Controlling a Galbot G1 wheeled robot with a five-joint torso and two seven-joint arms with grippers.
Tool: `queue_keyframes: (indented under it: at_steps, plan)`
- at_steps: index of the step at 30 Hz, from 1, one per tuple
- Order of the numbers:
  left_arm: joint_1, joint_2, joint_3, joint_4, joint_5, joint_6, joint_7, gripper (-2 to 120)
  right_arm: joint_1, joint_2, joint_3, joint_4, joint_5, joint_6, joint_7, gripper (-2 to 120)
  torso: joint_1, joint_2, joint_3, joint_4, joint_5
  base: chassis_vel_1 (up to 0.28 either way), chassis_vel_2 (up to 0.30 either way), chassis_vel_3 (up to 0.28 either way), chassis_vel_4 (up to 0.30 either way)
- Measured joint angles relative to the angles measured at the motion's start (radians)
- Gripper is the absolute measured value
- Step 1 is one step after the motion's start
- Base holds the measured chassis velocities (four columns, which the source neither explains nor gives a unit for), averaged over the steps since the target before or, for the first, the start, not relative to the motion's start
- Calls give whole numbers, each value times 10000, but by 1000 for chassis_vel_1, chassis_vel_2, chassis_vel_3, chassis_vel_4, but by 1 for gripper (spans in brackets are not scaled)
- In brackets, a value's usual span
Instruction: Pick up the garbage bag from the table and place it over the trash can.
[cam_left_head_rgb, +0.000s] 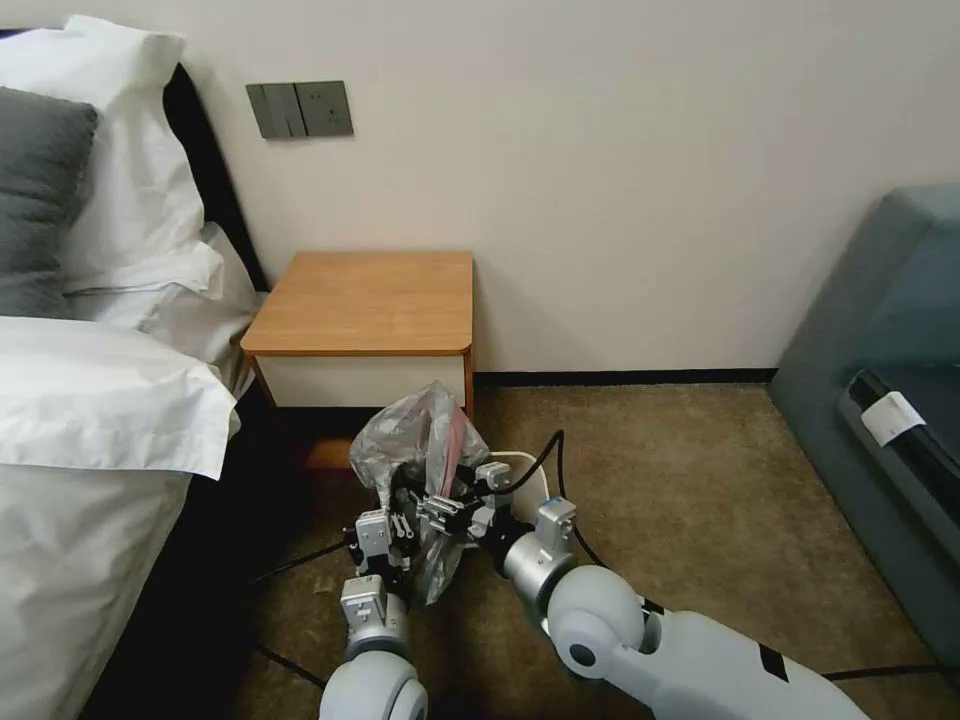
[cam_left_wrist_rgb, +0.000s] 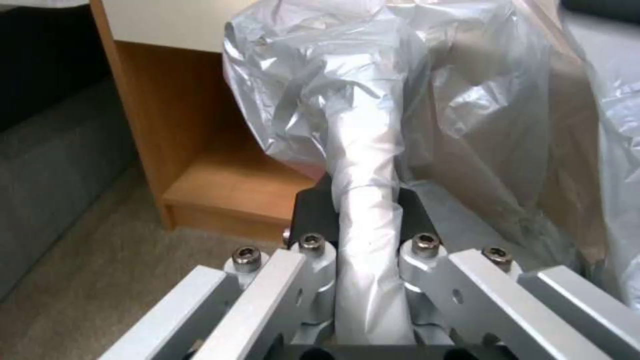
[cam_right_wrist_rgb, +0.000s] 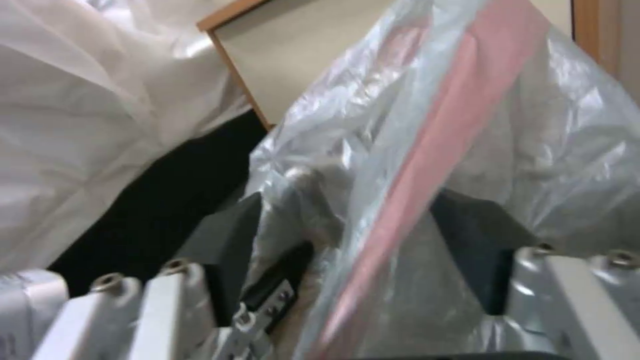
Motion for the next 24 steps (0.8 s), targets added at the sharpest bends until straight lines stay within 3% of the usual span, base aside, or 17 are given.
queue_keyframes:
  at_steps: [3, 9, 17, 24]
  plan:
    - [-36, -18, 0, 28, -1, -16, 0, 7, -28, 1, -33, -38, -2, -19, 9, 48, 0, 0, 0, -1, 1, 0, 0, 0, 0]
    - [-44, -36, 0, 31, 0, -52, 3, 7, -29, 11, -67, -82, -20, -35, 2, 32, 0, 0, 0, 0, 2, 0, 0, 0, 0]
    - [-36, -39, -1, 32, 1, -127, 16, 7, -94, -10, -43, -87, -84, -60, -8, 0, 0, 0, 0, -1, 2, 0, 0, 0, 0]
    - [-35, -41, -1, 32, 2, -193, 17, 7, -325, -241, 327, 205, -118, -44, -40, 0, 0, 0, 0, 0, 2, 0, 0, 0, 0]
